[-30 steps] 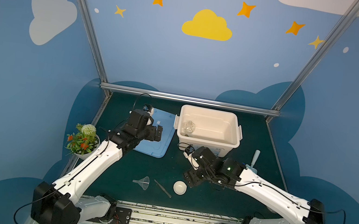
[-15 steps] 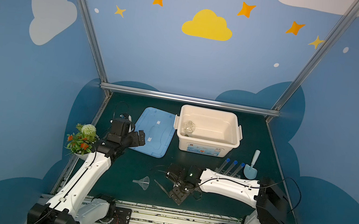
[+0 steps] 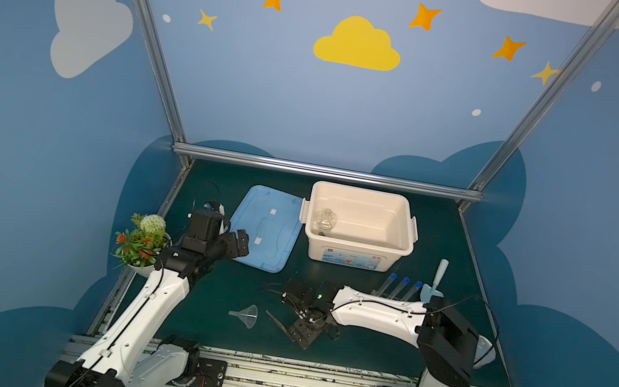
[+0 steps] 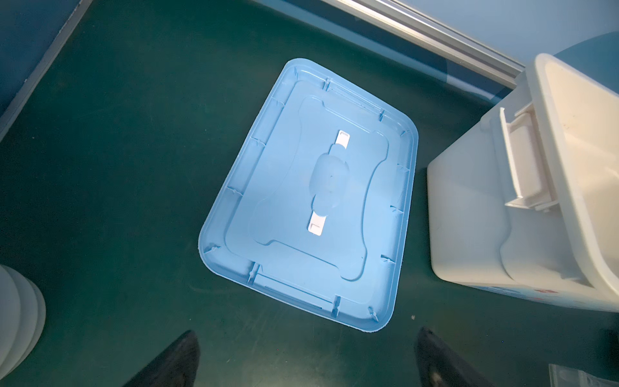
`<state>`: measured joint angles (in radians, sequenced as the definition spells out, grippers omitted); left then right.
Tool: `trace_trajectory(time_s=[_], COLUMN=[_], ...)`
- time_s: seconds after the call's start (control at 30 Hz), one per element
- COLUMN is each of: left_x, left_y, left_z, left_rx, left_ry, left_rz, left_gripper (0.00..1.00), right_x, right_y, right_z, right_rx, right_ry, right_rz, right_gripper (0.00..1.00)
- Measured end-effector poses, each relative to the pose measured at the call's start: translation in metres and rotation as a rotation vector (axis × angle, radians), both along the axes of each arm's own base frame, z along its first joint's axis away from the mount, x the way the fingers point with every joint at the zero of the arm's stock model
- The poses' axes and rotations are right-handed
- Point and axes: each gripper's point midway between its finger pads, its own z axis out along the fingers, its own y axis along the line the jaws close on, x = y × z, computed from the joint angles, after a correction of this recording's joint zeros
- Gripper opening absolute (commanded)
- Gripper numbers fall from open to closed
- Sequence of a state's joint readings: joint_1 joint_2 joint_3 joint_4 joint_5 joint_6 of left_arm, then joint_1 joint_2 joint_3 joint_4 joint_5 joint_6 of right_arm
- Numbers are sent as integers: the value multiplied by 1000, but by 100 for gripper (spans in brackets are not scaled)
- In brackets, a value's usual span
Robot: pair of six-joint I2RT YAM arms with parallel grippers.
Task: Organize the chemistry lab equipment
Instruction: 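Lower the right gripper and close it on the small white bowl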
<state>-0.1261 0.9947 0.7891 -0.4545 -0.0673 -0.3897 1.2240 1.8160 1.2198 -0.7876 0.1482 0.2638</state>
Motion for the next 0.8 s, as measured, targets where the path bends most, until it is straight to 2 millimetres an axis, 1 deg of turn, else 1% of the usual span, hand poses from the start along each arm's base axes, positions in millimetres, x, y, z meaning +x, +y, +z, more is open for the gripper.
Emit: trace_trajectory(time_s=[0.17, 0.33, 0.8], left_x=[-2, -2, -2], left_y=[-2, -2, -3], left_z=[-4, -3, -3], left_rx=[-9, -10, -15], left_ry=[10, 9, 10], left_rz=[-5, -7, -12], left_gripper=[100, 100, 100], right_x=[7, 5, 6], right_y=[6, 4, 1], right_z=[-1, -10, -15], right_rx=[5, -19, -30], right_ry=[-2, 16, 31], right_rz=[11, 23, 34], right_gripper=[81, 79, 67])
